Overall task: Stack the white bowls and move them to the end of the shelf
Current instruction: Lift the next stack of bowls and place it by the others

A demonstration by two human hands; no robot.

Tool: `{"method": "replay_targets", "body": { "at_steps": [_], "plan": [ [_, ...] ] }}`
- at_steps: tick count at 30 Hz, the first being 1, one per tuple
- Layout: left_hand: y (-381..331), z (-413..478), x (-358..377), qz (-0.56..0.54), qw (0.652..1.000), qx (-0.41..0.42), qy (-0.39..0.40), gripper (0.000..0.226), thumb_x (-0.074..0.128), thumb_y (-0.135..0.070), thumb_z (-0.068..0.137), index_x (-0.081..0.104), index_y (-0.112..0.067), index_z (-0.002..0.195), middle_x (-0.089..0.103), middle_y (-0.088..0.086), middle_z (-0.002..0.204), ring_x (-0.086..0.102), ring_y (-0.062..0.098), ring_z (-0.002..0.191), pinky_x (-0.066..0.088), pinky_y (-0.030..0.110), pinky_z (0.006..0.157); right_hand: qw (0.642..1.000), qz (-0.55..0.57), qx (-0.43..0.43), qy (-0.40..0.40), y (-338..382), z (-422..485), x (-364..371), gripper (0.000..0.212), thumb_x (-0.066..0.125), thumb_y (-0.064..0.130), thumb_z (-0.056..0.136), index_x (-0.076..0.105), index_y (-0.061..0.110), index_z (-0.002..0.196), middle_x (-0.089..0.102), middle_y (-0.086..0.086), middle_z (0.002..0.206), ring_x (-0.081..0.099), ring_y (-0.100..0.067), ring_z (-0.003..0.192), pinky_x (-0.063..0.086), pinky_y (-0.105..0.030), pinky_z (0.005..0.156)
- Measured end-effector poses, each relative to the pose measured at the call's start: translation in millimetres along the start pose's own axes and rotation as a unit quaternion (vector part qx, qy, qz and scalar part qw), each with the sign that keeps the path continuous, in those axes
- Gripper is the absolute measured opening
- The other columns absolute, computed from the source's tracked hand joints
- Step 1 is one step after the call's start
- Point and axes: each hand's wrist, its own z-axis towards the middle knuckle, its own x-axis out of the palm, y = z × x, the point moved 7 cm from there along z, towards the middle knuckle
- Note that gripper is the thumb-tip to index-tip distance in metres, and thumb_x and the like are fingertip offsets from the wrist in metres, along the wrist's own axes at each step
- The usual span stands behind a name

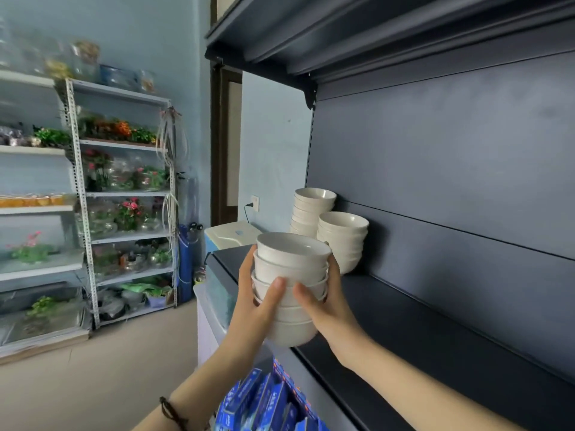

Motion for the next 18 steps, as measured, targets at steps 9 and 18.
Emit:
{"method": "replay_targets", "body": {
  "at_steps": [9,18],
  "plan": [
    [65.5,88.9,-25.9,-0.006,1.000,-0.013,0.013,0.096,0.069,-0.068,0.062,0.027,-0.043,0.145,0.048,-0.029,0.138,0.050,-0.014,0.120,0.044,0.002,0.086,1.000,-0.016,-0.006,-0.010,-66.1,92.3,-2.7,0.112,0.080,0.069,0.057,0.024,0.037,0.149,0.054,0.023,0.138,0.053,0.002,0.126,0.047,-0.015,0.096],
    [120.3,181.6,-49.4,-0.035,0.992,-0.017,0.118,0.096,0.070,-0.075,0.061,0.026,-0.046,0.141,0.046,-0.040,0.134,0.043,-0.015,0.127,0.039,0.002,0.092,0.996,-0.031,-0.001,-0.086,-121.3,161.4,2.5,0.097,0.079,0.039,0.073,0.020,0.037,0.149,0.053,0.030,0.135,0.050,0.007,0.127,0.045,-0.010,0.093]
  ]
}}
